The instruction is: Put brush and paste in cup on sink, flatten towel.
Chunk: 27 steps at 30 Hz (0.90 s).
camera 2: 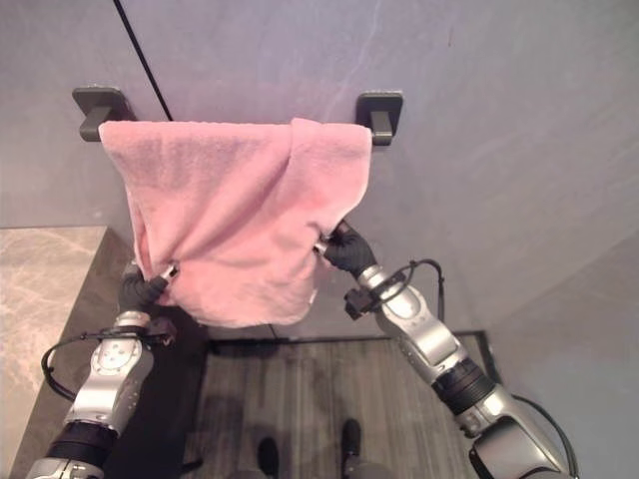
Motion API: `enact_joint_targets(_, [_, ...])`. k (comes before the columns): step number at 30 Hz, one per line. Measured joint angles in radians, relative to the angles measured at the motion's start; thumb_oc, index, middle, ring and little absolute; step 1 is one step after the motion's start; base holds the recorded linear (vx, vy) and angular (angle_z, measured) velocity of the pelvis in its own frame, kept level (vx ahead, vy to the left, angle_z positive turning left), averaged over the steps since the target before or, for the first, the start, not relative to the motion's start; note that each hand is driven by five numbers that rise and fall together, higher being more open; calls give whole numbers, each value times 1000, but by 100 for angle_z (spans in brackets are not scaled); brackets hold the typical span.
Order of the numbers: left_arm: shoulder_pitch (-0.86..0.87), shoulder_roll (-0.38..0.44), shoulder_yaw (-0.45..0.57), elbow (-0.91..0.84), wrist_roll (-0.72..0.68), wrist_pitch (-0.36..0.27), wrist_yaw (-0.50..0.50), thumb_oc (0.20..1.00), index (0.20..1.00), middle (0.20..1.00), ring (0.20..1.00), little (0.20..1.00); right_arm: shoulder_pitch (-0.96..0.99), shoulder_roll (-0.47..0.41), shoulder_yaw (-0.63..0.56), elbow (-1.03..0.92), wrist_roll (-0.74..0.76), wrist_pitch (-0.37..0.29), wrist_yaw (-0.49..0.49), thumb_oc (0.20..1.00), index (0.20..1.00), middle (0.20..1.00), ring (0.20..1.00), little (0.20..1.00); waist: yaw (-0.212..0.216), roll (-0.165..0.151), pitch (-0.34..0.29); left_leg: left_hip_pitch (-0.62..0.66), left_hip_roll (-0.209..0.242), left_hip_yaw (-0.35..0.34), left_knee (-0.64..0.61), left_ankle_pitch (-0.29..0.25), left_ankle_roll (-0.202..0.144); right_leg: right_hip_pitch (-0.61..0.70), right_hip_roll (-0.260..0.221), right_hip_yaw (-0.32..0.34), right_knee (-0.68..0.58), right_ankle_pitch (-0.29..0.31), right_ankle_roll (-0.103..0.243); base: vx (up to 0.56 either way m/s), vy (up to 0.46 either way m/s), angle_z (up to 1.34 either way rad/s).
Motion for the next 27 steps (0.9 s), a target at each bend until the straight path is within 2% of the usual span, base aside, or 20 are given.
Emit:
enact_joint_targets(1, [-2,-3,-3,20,2,-2,2,357,357,357,357,357,1,12,1,16,0,0,0,200,200,200,200,200,0,0,-6,0,0,0,0,0,0,0,0,0,0,0,0,0,0,0])
enact_joint_targets(2, [-3,-6,-6,36,2,-1,4,1000,1000,1000,1000,1000,1,16,4,25,0,0,0,325,325,325,325,325,-1,1,-10,0,0,0,0,0,0,0,0,0,0,0,0,0,0,0])
enact_joint_targets(3, [-3,-8,-8,72,13,0,10,1000,1000,1000,1000,1000,3,18,4,41,-20,0,-2,1000,1000,1000,1000,1000,-1,0,-18,0,0,0,0,0,0,0,0,0,0,0,0,0,0,0])
enact_joint_targets(8, [0,4,-46,149,159,42,32,1000,1000,1000,1000,1000,38,12,-9,131,-140,2,-26,1000,1000,1000,1000,1000,-2,-2,-30,1,-2,0,0,-1,1,1,-2,0,0,-2,4,0,0,0])
enact_joint_targets(13, [50,43,-46,156,318,78,27,1000,1000,1000,1000,1000,166,-18,-128,197,-244,5,-46,1000,1000,1000,1000,1000,-4,0,-31,30,-2,-1,-2,-6,4,31,-3,0,0,-6,7,0,0,0])
enact_joint_targets(16, [127,75,-28,137,365,95,2,1000,1000,1000,1000,1000,242,-82,-205,181,-356,28,-47,1000,1000,1000,1000,1000,-10,7,-41,38,-3,0,-5,-11,6,38,-5,0,0,-12,13,15,8,0])
enact_joint_targets(20, [263,83,71,50,397,94,-49,1000,1000,1000,1000,1000,368,-151,-336,72,-462,42,-39,1000,1000,1000,1000,1000,-12,23,-46,60,-3,0,-5,-17,8,60,-4,0,0,-19,14,0,0,0])
enact_joint_targets(23, [362,98,131,-56,379,77,-94,1000,1000,1000,1000,1000,447,-198,-415,-45,-459,32,-11,1000,1000,1000,1000,1000,-10,34,-56,69,-3,-1,-5,-26,14,71,-5,0,0,-23,13,0,0,0])
enact_joint_targets(26, [372,104,152,-102,315,66,-141,1000,1000,1000,1000,1000,453,-209,-440,-111,-449,11,24,1000,1000,1000,1000,1000,-9,39,-67,70,-3,-2,-5,-27,13,73,-5,0,0,-24,12,-26,14,1])
enact_joint_targets(27, [403,118,172,-203,298,73,-169,1000,1000,1000,1000,1000,492,-275,-463,-228,-460,23,58,1000,1000,1000,1000,1000,-3,42,-65,65,-4,-5,-6,-29,8,69,-6,-1,0,-23,12,-53,26,2])
